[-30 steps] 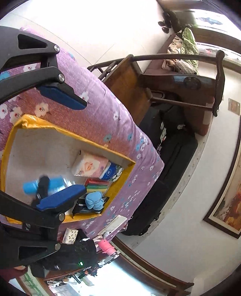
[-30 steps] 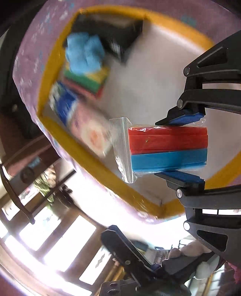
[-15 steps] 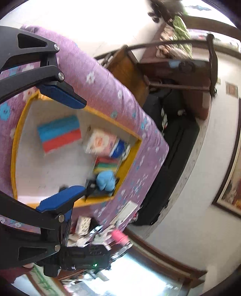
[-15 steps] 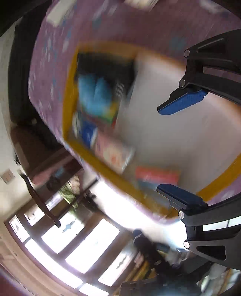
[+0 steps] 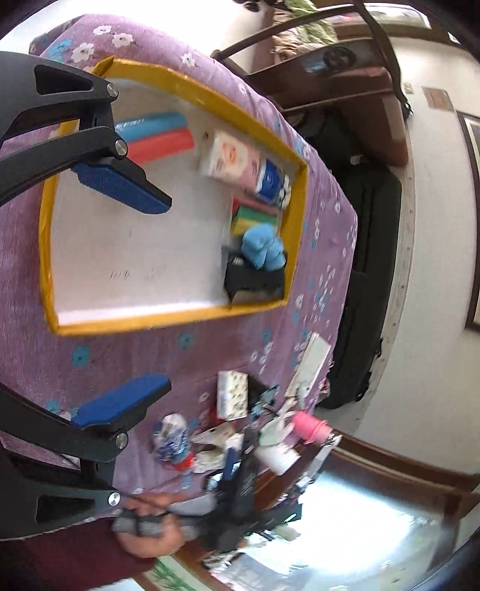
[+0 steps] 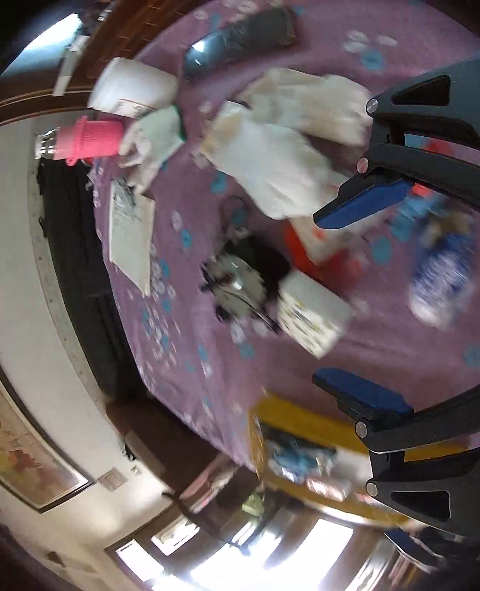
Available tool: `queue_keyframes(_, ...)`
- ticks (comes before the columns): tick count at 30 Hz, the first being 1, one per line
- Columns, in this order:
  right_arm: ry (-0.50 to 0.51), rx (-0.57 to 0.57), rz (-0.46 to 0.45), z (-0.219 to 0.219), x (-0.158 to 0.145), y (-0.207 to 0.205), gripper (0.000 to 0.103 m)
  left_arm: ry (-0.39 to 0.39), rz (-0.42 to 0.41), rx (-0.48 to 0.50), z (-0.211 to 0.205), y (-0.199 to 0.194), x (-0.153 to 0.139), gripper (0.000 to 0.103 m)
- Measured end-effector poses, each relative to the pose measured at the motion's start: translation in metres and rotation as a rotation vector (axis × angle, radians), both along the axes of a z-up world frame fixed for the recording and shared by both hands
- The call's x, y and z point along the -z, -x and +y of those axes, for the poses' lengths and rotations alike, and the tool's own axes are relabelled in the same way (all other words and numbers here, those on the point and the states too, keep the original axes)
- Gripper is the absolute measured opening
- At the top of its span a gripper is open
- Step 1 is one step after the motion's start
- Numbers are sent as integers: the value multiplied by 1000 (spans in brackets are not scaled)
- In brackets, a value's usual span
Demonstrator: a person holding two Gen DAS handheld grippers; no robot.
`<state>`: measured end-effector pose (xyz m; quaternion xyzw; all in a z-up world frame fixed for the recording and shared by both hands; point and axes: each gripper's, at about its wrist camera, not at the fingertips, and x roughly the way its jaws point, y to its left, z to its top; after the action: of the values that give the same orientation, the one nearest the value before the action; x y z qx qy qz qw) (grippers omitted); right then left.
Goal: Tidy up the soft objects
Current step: 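Release the sponge bag in the box and withdraw the right tool, then grasp the lemon-print tissue pack with left tool while right approaches the blue Vinda bag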
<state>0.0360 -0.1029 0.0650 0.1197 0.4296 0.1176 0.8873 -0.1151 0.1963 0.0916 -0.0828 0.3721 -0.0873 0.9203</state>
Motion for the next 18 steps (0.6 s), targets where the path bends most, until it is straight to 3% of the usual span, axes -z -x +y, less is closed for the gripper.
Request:
queue_keyframes(1,31,9,3,4,2,-11,80,-4,3,6,-4,1,1,88)
queue_keyframes(6,55,-25,105,32,24,-52,38,-7,16,24,-17,5,2,88)
queue_keyframes(9,20,-110,172,44,43,-46,38,-15,13,25,-16,9,2,88)
queue_keyframes(11,-28,-295,209,64,49,-21,38,-24,9,28,-14,10,3,88)
queue_keyframes(14,-60,-446,166,69,42,20,38,-35,14,32,-14,9,5,88)
queue_keyframes(16,-69,-430,111,51,33,40,41,-36,23,37,-16,6,8,88)
queue_keyframes(18,-60,-342,56,23,27,52,51,-26,38,47,-20,2,12,88)
